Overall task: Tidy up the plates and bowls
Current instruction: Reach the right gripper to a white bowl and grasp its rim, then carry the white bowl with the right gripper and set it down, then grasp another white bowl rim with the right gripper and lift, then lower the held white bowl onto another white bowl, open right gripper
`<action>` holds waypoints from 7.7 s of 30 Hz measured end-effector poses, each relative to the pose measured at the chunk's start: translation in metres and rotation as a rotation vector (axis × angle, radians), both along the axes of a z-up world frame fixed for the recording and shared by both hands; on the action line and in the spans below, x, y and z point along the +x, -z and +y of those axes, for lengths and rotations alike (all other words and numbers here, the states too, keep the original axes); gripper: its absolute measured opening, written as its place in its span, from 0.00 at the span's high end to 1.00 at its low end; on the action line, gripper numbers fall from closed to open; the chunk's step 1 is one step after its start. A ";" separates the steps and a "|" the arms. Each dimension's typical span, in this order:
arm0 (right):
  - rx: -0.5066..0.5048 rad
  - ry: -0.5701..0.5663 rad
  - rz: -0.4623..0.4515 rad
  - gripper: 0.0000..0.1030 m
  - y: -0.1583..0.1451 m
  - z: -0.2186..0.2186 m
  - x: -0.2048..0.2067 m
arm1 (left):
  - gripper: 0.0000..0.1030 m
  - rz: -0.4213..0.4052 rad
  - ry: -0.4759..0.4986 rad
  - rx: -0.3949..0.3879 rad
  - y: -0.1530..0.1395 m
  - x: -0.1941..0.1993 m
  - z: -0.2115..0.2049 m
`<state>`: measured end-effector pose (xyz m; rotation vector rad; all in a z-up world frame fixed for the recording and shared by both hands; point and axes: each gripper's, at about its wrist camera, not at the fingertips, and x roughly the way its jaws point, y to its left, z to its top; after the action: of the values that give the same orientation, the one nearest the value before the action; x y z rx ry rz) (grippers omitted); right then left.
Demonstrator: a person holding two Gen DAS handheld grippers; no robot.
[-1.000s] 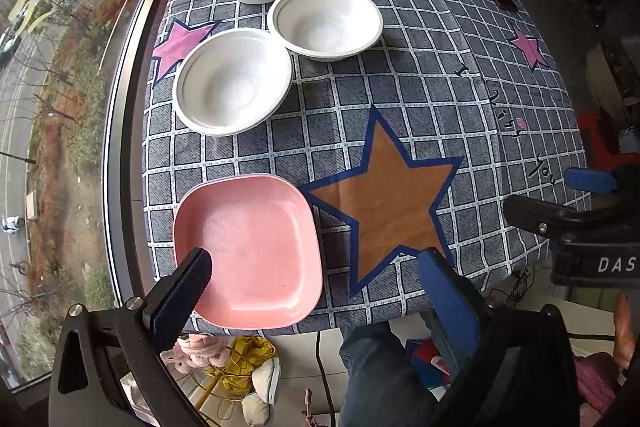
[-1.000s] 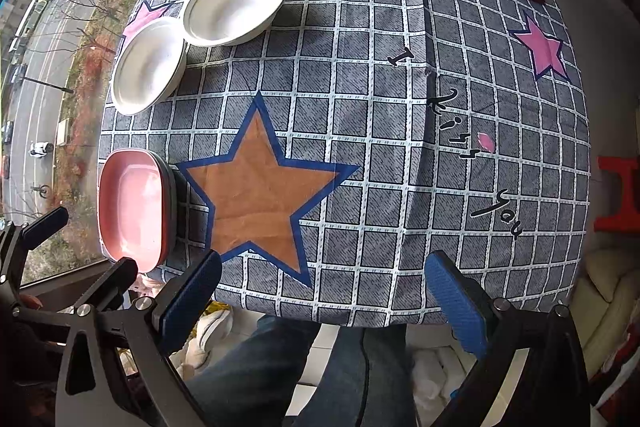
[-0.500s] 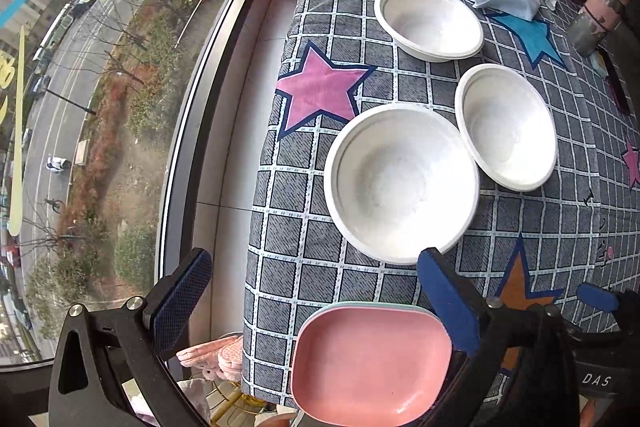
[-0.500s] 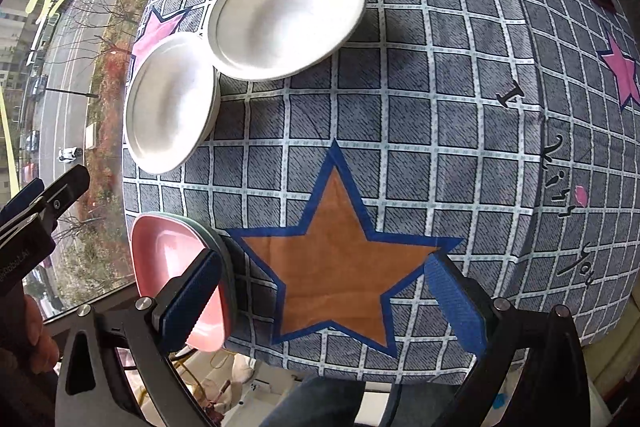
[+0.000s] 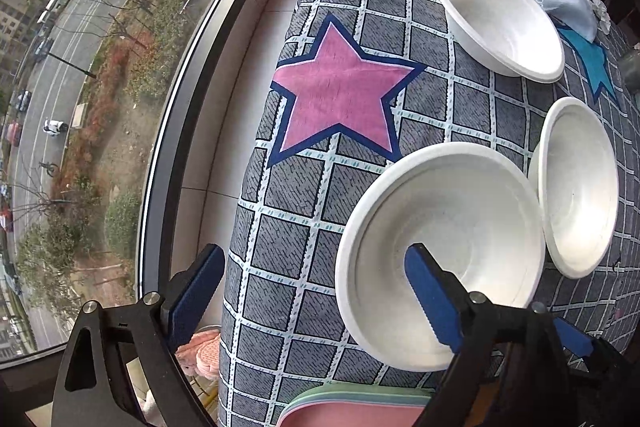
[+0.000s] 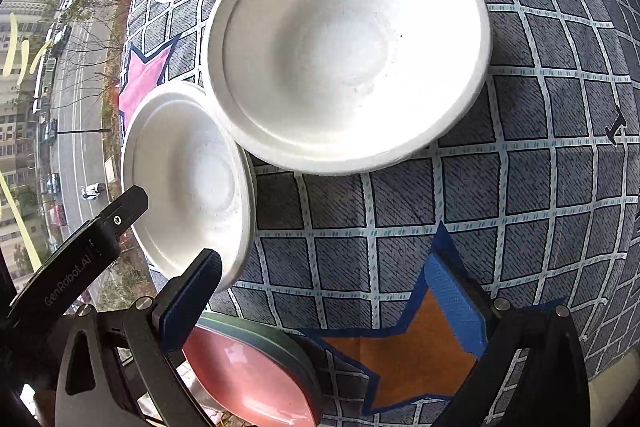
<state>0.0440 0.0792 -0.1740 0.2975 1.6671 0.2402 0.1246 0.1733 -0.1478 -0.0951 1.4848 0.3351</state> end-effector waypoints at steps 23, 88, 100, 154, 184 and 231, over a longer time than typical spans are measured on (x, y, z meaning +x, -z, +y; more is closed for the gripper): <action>-0.004 -0.262 -0.041 0.80 -0.023 -0.005 -0.027 | 0.77 0.055 0.138 -0.095 0.004 -0.031 -0.070; -0.201 -0.187 -0.192 0.79 -0.067 -0.212 -0.066 | 0.76 -0.007 0.332 -0.145 -0.027 -0.061 -0.291; -0.178 -0.203 -0.141 0.79 -0.024 -0.204 -0.051 | 0.75 0.021 0.303 -0.126 0.008 -0.049 -0.287; -0.281 -0.347 -0.245 0.01 -0.087 -0.108 0.044 | 0.00 -0.096 0.009 -0.077 -0.055 -0.004 -0.122; -0.065 -0.332 -0.064 0.85 -0.008 -0.071 0.085 | 0.70 0.022 0.064 -0.150 0.016 0.067 -0.140; -0.217 -0.088 -0.070 0.68 -0.053 -0.219 -0.051 | 0.23 0.015 0.417 -0.135 -0.031 -0.046 -0.278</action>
<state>-0.0068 -0.1403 -0.1213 0.0522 1.6219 0.1323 0.0784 -0.1042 -0.1165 0.1100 1.4994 -0.1018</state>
